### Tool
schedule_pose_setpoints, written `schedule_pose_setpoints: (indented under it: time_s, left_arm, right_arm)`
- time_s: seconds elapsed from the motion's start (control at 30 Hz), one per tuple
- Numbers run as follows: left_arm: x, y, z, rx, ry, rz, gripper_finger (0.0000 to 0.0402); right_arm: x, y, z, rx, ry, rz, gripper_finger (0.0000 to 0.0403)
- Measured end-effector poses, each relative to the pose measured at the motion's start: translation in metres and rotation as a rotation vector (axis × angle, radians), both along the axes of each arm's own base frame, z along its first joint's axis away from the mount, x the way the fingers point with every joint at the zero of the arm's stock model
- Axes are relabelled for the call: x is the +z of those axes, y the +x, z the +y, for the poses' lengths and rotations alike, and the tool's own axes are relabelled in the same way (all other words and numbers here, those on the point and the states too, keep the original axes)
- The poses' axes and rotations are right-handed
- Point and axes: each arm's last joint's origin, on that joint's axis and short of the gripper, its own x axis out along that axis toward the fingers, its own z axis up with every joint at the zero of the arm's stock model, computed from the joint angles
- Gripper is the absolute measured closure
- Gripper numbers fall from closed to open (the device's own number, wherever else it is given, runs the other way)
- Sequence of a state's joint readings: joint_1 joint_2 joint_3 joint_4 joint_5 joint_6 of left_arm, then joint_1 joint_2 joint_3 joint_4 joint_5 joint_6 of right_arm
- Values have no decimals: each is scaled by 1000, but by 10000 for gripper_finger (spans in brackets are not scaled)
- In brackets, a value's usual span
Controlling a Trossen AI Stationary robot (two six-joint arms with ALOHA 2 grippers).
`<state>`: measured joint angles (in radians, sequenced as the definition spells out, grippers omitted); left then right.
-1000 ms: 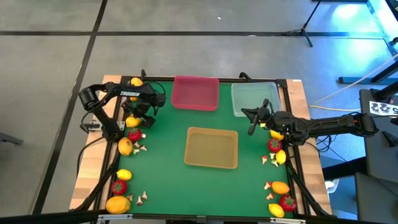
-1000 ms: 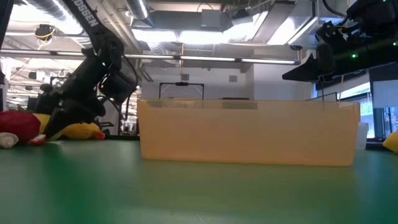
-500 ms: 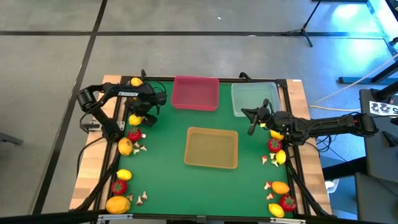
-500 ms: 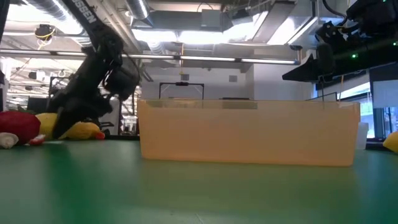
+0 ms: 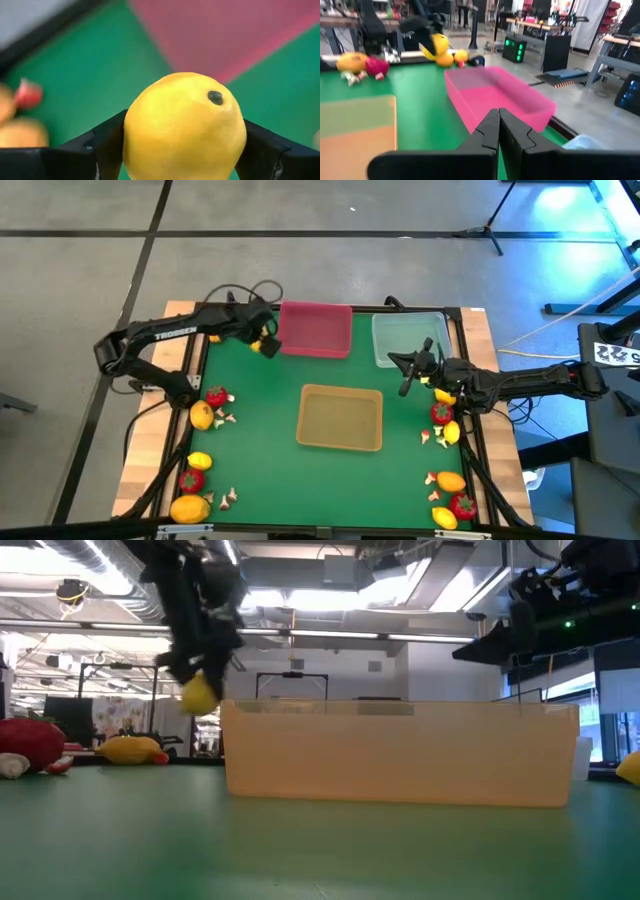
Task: Sort produce into baskets
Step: Put the yellow lemon into the red bin
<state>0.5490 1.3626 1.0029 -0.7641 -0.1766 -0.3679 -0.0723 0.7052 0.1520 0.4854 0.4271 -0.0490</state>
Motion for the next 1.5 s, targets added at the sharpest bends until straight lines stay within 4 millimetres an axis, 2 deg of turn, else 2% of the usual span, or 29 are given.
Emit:
schedule_pose_setpoints:
  time_s: [0.17, 0.43, 0.63, 0.83, 0.93, 1.17, 1.3, 1.37, 1.5]
  left_arm:
    - [5, 16, 17, 26, 102, -174, 113]
    - [-16, 41, 52, 67, 192, -298, 112]
    - [-41, 51, 75, 77, 226, -305, 111]
    - [-58, 51, 89, 94, 230, -284, 111]
    - [-60, 49, 92, 98, 231, -274, 104]
    - [-60, 50, 91, 42, 256, -242, 48]
    - [-58, 49, 91, 20, 269, -229, 31]
    - [-52, 45, 88, 10, 260, -213, 28]
    - [-27, 35, 79, -14, 233, -166, 27]
  right_arm:
    - [7, 0, 0, -1, -6, -78, 393]
    - [8, 0, 0, -2, -7, -88, 393]
    - [8, 0, 0, -2, -7, -87, 393]
    - [8, 0, 0, -2, -7, -88, 393]
    - [8, 0, 0, -2, -7, -89, 393]
    - [8, 0, 0, -2, -7, -87, 393]
    - [6, 0, 0, -2, -5, -59, 393]
    - [4, 0, 0, -2, -4, -45, 393]
    - [3, 0, 0, 0, -3, -36, 393]
